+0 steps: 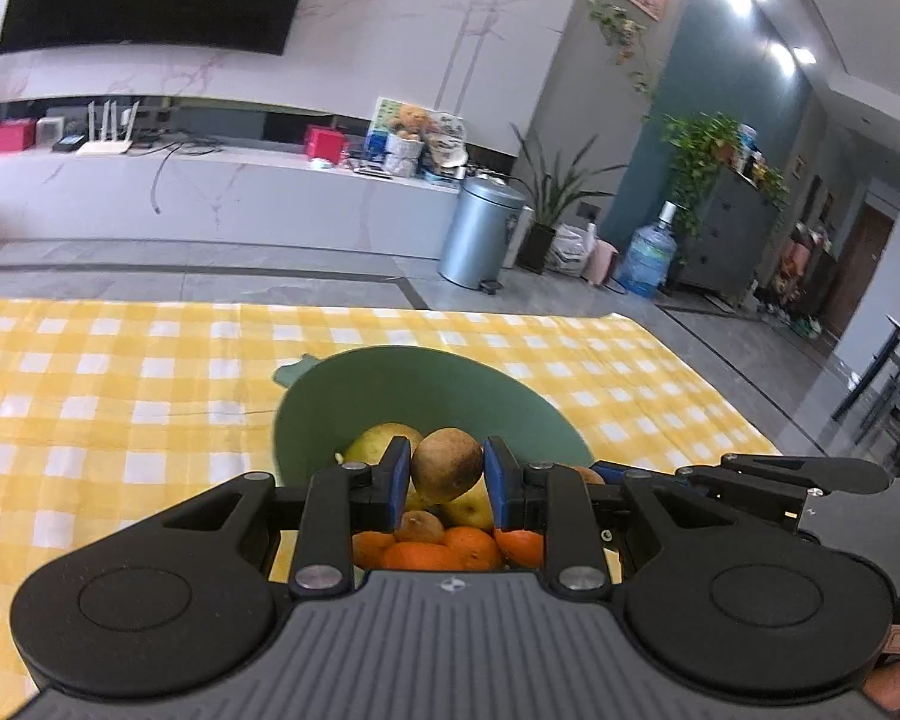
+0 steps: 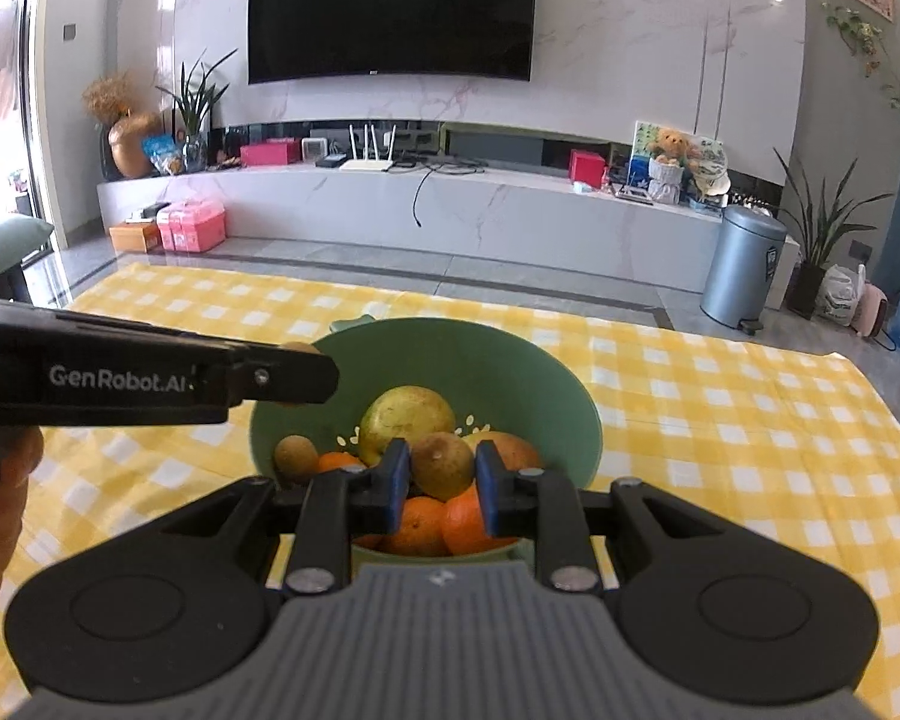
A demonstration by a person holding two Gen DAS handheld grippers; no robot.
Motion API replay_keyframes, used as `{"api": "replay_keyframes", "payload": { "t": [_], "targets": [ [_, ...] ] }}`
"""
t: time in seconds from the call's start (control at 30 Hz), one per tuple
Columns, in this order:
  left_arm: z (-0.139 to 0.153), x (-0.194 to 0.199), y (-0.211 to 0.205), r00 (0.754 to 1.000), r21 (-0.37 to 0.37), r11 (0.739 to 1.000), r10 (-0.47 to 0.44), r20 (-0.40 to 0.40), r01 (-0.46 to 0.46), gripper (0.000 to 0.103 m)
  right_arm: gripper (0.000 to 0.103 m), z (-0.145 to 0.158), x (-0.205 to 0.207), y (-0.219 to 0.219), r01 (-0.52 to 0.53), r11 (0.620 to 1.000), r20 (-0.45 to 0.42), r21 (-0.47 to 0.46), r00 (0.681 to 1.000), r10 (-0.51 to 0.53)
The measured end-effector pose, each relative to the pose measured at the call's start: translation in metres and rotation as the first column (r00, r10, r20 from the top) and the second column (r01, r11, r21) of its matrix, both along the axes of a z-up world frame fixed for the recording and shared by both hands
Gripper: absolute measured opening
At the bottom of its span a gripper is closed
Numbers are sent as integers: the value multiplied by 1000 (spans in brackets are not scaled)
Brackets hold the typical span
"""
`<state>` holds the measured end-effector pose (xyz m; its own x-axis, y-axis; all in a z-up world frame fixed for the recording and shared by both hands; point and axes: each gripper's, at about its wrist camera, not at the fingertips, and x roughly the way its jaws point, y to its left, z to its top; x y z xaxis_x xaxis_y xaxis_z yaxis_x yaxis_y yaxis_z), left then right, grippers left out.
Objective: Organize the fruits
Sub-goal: 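Carry the longans in both tools over the colander and open them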
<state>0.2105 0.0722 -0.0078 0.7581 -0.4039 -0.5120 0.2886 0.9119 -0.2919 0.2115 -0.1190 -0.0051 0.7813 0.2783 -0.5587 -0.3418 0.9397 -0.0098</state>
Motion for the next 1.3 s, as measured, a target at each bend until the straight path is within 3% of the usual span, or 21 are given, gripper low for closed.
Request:
{"api": "replay_keyframes", "payload": {
  "t": [0.4,0.77,1.03,1.23,1.3],
  "targets": [
    [-23,14,3,996,26,998,65,-59,-63,29,20,-17,33,15,-25,999,-66,-39,998,23],
    [-33,18,-1,992,60,997,52,-111,-45,29,20,-31,46,22,-47,997,-114,-57,993,40],
    [-34,17,-2,994,67,997,36,-101,-30,30,20,-32,42,26,-57,995,-111,-82,993,48],
    [-29,14,2,997,52,998,45,-68,-42,47,22,-29,39,26,-57,994,-88,-93,995,49],
    [-25,12,4,997,37,998,53,-51,-51,47,35,-27,38,26,-54,994,-72,-93,996,48]
  ]
}}
